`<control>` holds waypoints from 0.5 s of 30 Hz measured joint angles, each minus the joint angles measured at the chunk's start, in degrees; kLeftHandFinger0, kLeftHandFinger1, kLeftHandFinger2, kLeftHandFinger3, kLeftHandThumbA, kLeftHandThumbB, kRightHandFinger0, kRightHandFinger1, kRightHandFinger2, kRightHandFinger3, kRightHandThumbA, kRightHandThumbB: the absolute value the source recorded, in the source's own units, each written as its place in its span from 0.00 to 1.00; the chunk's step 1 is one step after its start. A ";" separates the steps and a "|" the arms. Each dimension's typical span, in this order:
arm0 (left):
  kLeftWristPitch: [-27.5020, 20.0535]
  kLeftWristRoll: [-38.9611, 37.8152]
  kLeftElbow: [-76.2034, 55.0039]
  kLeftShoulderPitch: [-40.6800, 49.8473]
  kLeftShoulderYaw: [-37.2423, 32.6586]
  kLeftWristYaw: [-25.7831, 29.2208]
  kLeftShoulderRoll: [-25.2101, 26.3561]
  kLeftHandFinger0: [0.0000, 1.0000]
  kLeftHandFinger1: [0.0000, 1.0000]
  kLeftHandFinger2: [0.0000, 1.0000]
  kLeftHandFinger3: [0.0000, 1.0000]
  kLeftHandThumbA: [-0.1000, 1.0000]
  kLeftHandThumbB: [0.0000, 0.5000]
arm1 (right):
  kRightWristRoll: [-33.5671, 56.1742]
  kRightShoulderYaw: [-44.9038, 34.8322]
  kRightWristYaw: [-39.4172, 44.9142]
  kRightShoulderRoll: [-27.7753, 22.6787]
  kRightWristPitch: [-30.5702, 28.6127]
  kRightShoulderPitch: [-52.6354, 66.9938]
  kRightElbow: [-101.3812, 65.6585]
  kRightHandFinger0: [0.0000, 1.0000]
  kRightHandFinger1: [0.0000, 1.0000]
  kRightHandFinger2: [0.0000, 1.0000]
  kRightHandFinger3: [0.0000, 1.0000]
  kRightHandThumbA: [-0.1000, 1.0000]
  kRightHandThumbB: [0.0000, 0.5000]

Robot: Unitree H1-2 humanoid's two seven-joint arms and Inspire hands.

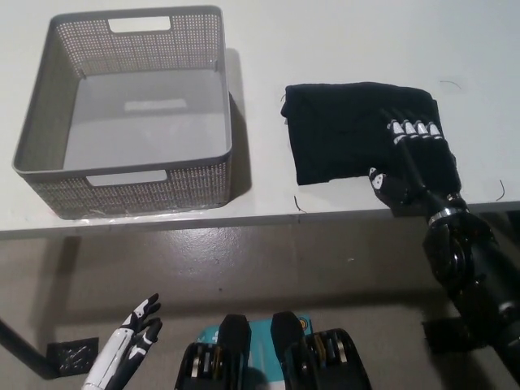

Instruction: Use the right hand to pick up a t shirt on the right hand side and place it into a contianer on the left side

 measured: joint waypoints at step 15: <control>0.09 -0.06 -0.14 -0.23 -0.07 -0.81 -0.04 0.80 0.89 1.00 1.00 1.00 1.00 | 2.70 -2.40 -4.35 4.37 -6.54 -0.58 5.89 0.55 0.58 0.70 0.70 0.00 0.40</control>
